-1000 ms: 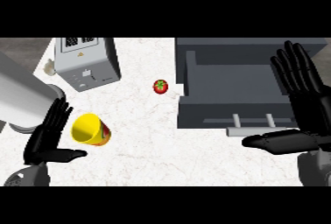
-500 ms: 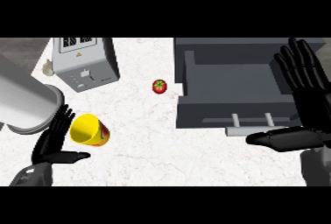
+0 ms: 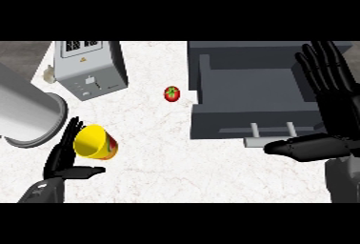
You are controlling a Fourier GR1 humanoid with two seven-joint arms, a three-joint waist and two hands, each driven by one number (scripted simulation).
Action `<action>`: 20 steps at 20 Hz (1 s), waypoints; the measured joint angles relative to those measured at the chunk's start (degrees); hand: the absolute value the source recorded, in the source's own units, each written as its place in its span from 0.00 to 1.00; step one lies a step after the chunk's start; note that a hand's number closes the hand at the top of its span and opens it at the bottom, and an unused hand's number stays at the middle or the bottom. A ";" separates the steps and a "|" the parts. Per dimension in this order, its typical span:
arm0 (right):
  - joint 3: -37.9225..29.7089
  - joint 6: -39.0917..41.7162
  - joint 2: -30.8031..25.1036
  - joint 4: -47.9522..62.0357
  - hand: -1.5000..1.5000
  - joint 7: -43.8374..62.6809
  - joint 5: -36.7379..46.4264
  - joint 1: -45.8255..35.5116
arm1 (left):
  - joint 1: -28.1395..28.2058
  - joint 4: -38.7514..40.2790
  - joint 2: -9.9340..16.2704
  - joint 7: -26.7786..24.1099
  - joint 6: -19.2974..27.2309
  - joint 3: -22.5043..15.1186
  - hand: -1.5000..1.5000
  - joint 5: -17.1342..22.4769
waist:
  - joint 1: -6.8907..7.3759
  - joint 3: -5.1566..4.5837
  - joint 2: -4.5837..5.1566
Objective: Pick up the cup, place it into the drawer and close the drawer
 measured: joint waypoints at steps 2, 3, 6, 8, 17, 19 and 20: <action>-0.67 0.20 -0.48 -0.38 0.00 1.30 -0.96 -0.54 | -0.70 0.96 -0.14 -0.44 0.18 0.05 0.00 -0.15 | -0.08 0.00 -0.01; -0.76 0.36 -0.48 -0.48 0.00 1.22 -1.19 -0.37 | -1.14 1.40 0.03 -0.60 0.17 0.08 0.00 -0.23 | -0.13 -0.01 0.00; -1.36 1.25 -1.05 -0.08 0.00 0.46 -1.69 0.07 | -1.92 2.31 -0.47 -1.62 0.69 0.01 0.00 -0.62 | -0.32 -0.02 0.09; -1.38 1.43 -1.06 0.16 0.00 0.01 -1.50 0.52 | -2.49 2.85 -0.51 -1.97 0.79 -0.05 0.00 -0.86 | -0.35 -0.02 0.10; -1.25 1.92 -1.31 1.29 0.00 -0.06 -1.35 -0.17 | -3.90 3.52 -2.32 -1.49 -2.32 -0.57 1.00 -1.12 | -0.47 -0.07 0.22; -1.38 2.03 -1.46 0.98 0.00 -0.21 -1.28 0.27 | -4.36 3.10 -2.86 -1.16 -3.65 -0.45 1.00 -0.70 | -0.58 -0.07 0.20; -1.56 1.95 -1.58 0.79 0.00 0.19 -1.43 0.13 | -4.08 2.50 -2.91 -1.76 -3.62 -0.67 1.00 -0.87 | -0.52 -0.06 0.17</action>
